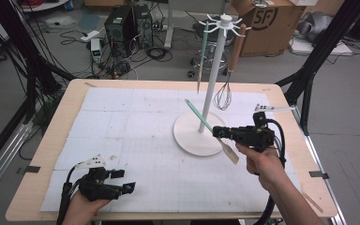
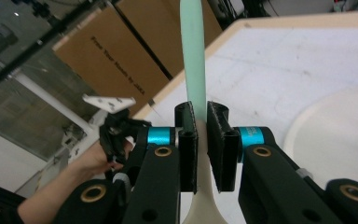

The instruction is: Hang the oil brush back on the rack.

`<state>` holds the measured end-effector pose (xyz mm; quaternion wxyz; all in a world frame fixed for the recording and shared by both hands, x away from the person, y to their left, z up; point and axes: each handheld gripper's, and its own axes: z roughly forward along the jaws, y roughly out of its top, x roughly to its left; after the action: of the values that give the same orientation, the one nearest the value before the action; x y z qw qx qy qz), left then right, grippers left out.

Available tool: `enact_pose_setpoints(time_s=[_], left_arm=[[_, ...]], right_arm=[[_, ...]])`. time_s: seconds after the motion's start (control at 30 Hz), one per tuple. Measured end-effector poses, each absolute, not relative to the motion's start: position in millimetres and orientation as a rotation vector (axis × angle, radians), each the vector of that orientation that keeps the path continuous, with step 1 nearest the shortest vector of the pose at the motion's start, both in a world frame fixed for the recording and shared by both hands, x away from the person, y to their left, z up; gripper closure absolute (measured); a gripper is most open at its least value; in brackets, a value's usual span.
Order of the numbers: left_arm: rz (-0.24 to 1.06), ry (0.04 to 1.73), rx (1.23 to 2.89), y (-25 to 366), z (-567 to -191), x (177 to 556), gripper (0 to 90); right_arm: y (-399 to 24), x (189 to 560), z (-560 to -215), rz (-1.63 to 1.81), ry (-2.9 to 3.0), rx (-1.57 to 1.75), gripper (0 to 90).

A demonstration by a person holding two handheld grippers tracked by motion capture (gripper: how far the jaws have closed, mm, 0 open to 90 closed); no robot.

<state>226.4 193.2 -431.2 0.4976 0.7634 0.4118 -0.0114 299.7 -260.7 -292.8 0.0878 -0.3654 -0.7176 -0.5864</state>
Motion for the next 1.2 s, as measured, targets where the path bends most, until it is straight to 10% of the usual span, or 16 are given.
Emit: enact_pose_setpoints(time_s=[1.2], left_arm=[[-0.034, 0.995, 1.855, 191, -432, 229, 21.7]], right_arm=[[-325, 294, -206, -2.064, -2.009, -1.173, 83.2]])
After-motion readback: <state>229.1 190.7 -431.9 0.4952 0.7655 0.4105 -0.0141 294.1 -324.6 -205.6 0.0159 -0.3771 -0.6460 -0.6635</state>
